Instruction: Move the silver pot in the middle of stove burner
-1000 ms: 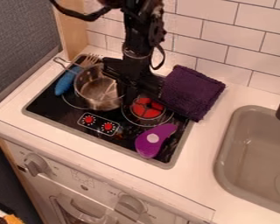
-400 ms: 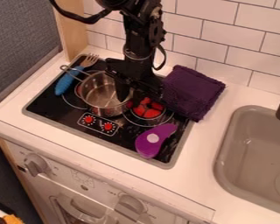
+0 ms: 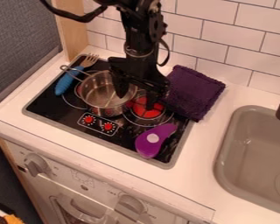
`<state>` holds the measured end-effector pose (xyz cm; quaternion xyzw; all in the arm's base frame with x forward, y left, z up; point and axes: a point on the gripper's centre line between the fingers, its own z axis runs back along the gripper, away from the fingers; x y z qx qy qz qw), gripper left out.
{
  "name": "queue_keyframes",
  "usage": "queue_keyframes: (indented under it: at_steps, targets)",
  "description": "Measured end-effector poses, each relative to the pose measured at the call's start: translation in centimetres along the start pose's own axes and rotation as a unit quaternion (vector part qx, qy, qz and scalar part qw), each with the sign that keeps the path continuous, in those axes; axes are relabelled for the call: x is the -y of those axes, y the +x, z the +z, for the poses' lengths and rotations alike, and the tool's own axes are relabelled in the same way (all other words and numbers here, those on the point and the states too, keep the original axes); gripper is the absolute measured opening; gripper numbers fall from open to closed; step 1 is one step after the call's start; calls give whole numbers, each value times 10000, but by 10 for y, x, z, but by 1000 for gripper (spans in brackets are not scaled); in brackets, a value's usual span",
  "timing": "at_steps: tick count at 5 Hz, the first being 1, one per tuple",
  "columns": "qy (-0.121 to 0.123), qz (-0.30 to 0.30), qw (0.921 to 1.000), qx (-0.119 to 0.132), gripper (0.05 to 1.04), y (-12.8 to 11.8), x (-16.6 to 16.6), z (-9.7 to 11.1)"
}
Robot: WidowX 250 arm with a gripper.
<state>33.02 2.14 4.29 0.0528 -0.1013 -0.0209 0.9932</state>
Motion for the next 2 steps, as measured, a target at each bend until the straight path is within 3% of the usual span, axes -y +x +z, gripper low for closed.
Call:
queue_keyframes:
  at_steps: [1, 2]
  targets:
    - [-300, 23, 9995, 139, 1005, 1, 2, 9]
    - [-456, -17, 9989, 114, 1001, 0, 2, 15]
